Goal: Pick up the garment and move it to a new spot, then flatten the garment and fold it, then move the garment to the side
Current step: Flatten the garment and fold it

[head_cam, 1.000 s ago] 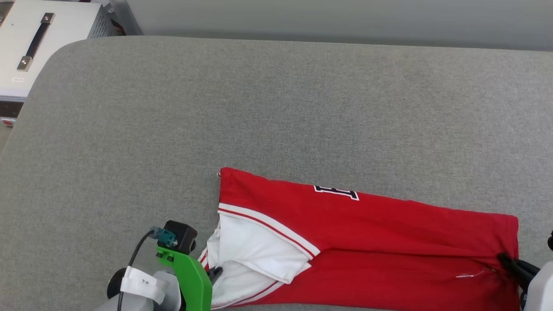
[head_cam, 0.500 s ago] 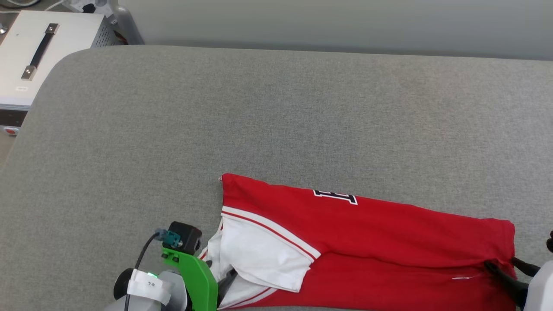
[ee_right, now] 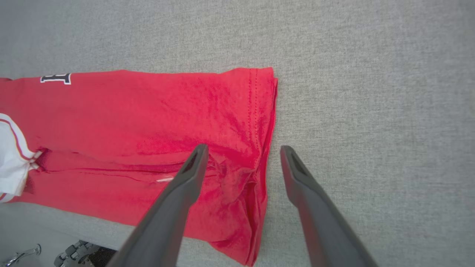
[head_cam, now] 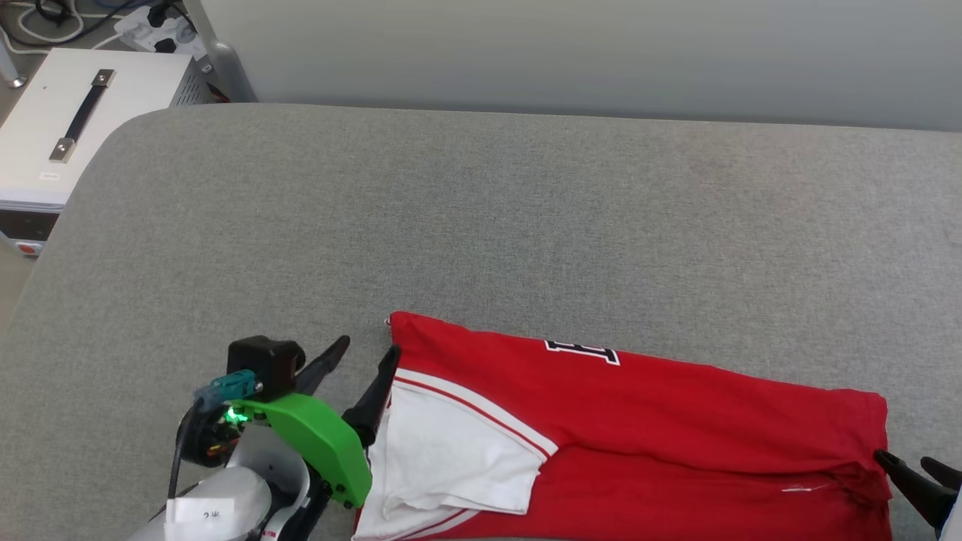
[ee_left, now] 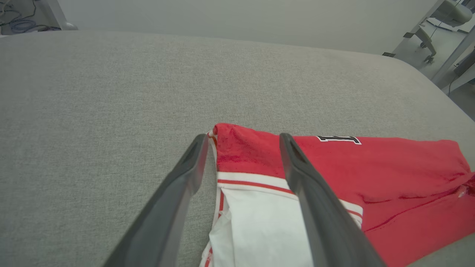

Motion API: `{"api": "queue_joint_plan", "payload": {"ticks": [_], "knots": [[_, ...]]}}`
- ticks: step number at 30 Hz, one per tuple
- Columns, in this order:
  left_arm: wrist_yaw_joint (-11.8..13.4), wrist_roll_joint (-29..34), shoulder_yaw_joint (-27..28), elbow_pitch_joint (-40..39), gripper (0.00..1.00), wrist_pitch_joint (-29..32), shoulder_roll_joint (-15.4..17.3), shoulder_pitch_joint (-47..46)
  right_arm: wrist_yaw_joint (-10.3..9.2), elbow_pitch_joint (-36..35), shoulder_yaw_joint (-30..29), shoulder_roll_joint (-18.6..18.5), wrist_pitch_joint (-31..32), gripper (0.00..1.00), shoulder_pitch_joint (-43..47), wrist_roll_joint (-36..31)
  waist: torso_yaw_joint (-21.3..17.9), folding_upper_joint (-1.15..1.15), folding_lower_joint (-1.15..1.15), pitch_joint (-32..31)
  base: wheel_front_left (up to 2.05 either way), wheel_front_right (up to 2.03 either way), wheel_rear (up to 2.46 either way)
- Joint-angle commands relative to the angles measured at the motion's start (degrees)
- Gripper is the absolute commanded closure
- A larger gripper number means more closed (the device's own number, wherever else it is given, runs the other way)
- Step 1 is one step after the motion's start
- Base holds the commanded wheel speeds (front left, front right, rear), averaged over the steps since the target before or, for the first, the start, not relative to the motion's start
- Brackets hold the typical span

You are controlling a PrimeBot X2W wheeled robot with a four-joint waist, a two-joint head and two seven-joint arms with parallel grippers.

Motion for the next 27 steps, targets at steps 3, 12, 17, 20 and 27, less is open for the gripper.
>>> {"api": "queue_joint_plan", "payload": {"ticks": [3, 12, 17, 20, 27], "knots": [[0.72, 4.17, 1.2, 0.41, 0.0, -5.58, 0.55, -0.36, -0.03, 0.32, -3.76, 3.66, 2.89, 0.0, -0.17, -1.57, 0.36, 0.0, 0.0, 0.44, 0.0, 0.0, 0.0], [1.41, 16.3, 8.41, 0.48, 0.0, -11.05, -1.22, 0.88, -0.03, 3.73, -13.21, 12.49, 9.28, 0.0, -3.65, -4.63, 1.61, 0.0, 0.0, 2.49, 0.0, 0.0, 0.0], [-1.04, 21.53, 13.76, 0.91, 0.0, -11.07, -4.12, 4.81, -0.03, 6.28, -15.34, 15.1, 11.61, 0.0, -5.69, -4.86, 2.11, 0.0, 0.0, 3.99, 0.0, 0.0, 0.0], [-3.24, 23.21, 16.57, 2.21, 0.0, -11.08, -5.96, 6.42, -0.03, 7.33, -14.63, 16.14, 12.75, 0.0, -6.62, -4.47, 2.3, 0.0, 0.0, 4.71, 0.0, 0.0, 0.0], [-8.5, 27.23, 22.6, 5.54, 0.0, -11.09, -10.65, 8.08, -0.03, 8.76, -10.72, 19.07, 14.87, 0.0, -7.38, -1.32, 2.45, 0.0, 0.0, 5.78, 0.0, 0.0, 0.0]]}}
